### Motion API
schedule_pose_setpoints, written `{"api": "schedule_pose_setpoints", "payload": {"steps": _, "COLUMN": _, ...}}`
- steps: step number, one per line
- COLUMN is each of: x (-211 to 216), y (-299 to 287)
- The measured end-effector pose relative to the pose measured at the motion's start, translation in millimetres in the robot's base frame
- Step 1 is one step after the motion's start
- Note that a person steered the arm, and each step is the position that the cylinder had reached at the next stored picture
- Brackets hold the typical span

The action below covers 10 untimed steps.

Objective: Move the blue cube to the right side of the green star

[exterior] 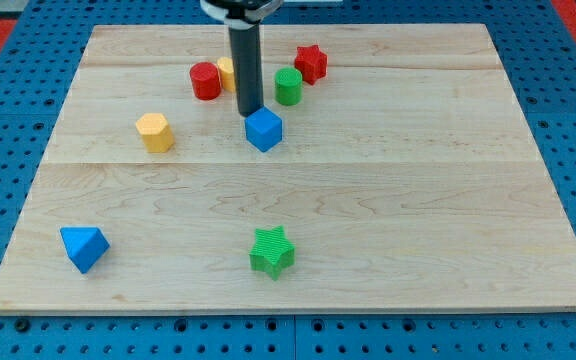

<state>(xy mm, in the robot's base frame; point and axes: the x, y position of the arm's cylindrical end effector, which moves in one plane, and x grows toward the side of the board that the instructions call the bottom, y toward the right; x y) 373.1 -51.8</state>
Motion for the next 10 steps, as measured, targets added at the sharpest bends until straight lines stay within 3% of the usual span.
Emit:
{"api": "schedule_pose_setpoints", "payload": {"steps": 2, "x": 69.3, "y": 26.5}}
{"api": "schedule_pose_setpoints", "payload": {"steps": 3, "x": 42.7, "y": 44.8}}
{"api": "schedule_pose_setpoints", "payload": {"steps": 4, "x": 51.9, "y": 49.7}}
{"api": "schedule_pose_setpoints", "payload": {"steps": 5, "x": 95.4, "y": 53.2}}
{"api": "schedule_pose_setpoints", "payload": {"steps": 8, "x": 163.7, "y": 95.3}}
{"api": "schedule_pose_setpoints", "payload": {"steps": 9, "x": 154.8, "y": 103.1}}
{"api": "schedule_pose_setpoints", "payload": {"steps": 10, "x": 97.8, "y": 124.4}}
